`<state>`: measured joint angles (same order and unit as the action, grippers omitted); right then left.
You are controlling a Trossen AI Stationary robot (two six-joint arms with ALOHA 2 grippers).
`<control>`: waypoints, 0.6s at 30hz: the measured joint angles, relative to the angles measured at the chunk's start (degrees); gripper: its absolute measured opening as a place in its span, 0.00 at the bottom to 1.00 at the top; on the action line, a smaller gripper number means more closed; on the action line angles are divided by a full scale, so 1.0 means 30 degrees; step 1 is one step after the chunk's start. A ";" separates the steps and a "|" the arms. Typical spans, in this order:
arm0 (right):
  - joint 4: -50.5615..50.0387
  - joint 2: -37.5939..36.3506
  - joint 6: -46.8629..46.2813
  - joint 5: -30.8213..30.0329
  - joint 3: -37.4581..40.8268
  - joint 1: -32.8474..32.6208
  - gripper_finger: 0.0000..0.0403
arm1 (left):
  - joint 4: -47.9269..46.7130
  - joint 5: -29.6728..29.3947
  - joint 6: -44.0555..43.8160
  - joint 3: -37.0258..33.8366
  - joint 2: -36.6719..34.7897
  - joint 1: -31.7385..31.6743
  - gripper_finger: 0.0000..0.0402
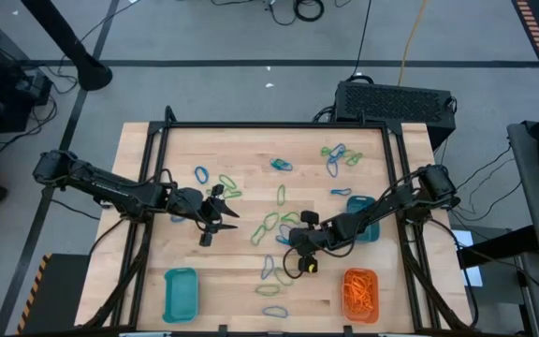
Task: Sort rubber bands into baskets
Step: Put the blue rubber band into the dark blue bin
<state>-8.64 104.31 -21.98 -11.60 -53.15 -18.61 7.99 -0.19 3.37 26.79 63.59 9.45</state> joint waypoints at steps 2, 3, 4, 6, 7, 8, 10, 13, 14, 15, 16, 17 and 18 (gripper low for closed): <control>-0.0194 -0.0195 0.0021 -0.0012 0.0029 0.0007 0.02 | -0.0002 0.0000 0.0000 0.0000 0.0000 0.0000 0.39; -0.0266 -0.0297 0.0036 -0.0022 0.0016 0.0015 0.01 | -0.0002 0.0000 -0.0006 0.0000 0.0000 0.0000 0.39; -0.0525 -0.0426 0.0043 -0.0069 -0.0100 0.0022 0.01 | 0.0012 0.0000 -0.0006 0.0000 0.0000 0.0000 0.39; -0.1073 -0.0648 0.0043 -0.0124 -0.0670 0.0078 0.02 | 0.0018 0.0000 -0.0001 0.0000 0.0000 0.0000 0.39; -0.1397 -0.0751 0.0109 -0.0168 -0.1058 0.0083 0.02 | 0.0016 0.0000 -0.0002 0.0000 0.0000 0.0000 0.39; -0.1865 -0.0800 0.0275 -0.0187 -0.1525 0.0137 0.01 | 0.0006 0.0000 -0.0006 0.0000 0.0000 0.0000 0.39; -0.2833 -0.0801 0.0890 -0.0182 -0.2556 0.0192 0.01 | 0.0027 0.0000 0.0000 0.0007 0.0000 0.0000 0.39; -0.4342 -0.0785 0.1826 -0.0299 -0.4353 0.0226 0.01 | 0.0020 0.0000 -0.0006 0.0007 0.0000 0.0000 0.39; -0.4822 -0.0796 0.2061 -0.0306 -0.4952 0.0255 0.01 | 0.0013 0.0000 -0.0006 0.0007 0.0000 0.0000 0.39; -0.5584 -0.0799 0.2218 -0.0299 -0.5551 0.0262 0.00 | 0.0013 0.0000 -0.0006 0.0007 0.0000 0.0000 0.39; -0.6537 -0.0799 0.2268 -0.0307 -0.6118 0.0271 0.00 | 0.0012 0.0000 -0.0006 0.0007 0.0000 0.0000 0.39; -0.7623 -0.0799 0.2244 -0.0352 -0.6739 0.0304 0.00 | 0.0004 0.0000 -0.0006 0.0007 0.0000 0.0000 0.39; -0.8712 -0.0799 0.2054 -0.0502 -0.7326 0.0313 0.00 | 0.0002 0.0000 -0.0007 0.0007 0.0000 0.0004 0.39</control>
<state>-34.78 101.91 -15.81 -13.10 -75.12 -17.67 8.00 -0.19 3.35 26.81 63.59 9.46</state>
